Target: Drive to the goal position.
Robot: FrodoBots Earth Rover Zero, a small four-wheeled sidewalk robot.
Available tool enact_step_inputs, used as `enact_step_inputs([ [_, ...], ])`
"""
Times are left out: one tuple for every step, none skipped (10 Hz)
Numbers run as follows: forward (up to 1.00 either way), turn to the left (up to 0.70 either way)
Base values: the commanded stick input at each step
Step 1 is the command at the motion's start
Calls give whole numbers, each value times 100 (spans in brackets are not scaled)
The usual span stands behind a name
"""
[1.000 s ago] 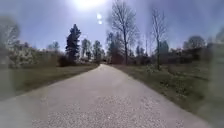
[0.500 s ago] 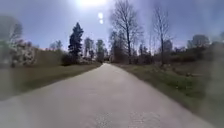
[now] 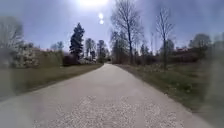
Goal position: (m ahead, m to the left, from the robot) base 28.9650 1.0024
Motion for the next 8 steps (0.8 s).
enact_step_inputs([
  [70, 0],
  [70, 0],
  [70, 0],
  [70, 0],
  [70, 0],
  [70, 0],
  [70, 0],
  [70, 0],
])
